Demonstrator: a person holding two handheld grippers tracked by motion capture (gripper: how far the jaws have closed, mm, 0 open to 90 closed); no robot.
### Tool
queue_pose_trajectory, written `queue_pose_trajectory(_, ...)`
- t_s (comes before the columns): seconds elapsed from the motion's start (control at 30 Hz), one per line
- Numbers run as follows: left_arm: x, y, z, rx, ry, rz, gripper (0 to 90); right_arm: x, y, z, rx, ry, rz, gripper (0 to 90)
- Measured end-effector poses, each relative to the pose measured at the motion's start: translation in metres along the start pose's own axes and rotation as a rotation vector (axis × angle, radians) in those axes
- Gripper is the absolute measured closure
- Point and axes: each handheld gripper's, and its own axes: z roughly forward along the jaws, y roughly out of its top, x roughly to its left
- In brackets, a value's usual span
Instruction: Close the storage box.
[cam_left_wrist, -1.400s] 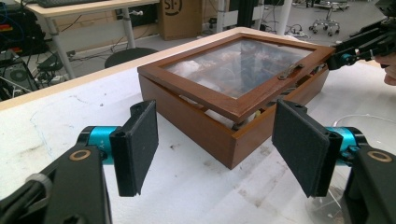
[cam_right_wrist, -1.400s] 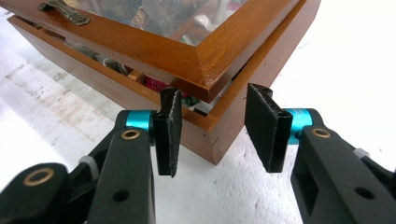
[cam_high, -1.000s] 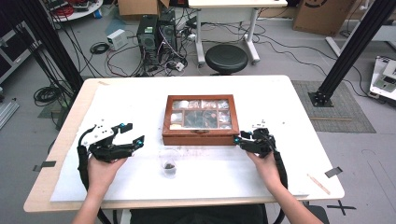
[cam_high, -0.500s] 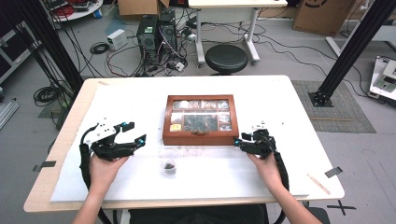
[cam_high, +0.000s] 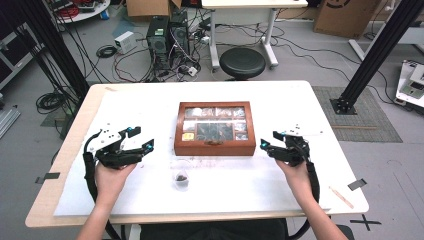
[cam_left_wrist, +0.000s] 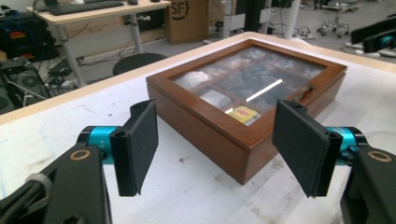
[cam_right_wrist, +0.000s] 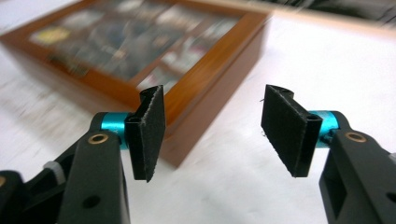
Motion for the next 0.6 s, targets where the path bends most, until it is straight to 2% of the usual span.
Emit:
queue_pose_trajectory(0.17,0.003,-0.001,-0.003,-0.014,0.049,-0.016,31.5,-0.017,0.004,-0.017,-0.096,-0.047,0.03,34.0)
queue_pose_trajectory(0.3,0.004,-0.003,-0.005,-0.018,0.071,-0.024,31.5,-0.026,0.006,-0.029,-0.172,-0.095,0.003,31.2)
queue_pose_trajectory(0.4,0.005,-0.003,-0.005,-0.019,0.078,-0.029,31.5,-0.03,0.005,-0.032,-0.191,-0.112,0.0,30.2)
queue_pose_trajectory(0.6,0.005,-0.004,-0.009,-0.031,0.093,-0.026,31.5,-0.033,0.006,-0.032,-0.207,-0.101,-0.005,30.1)
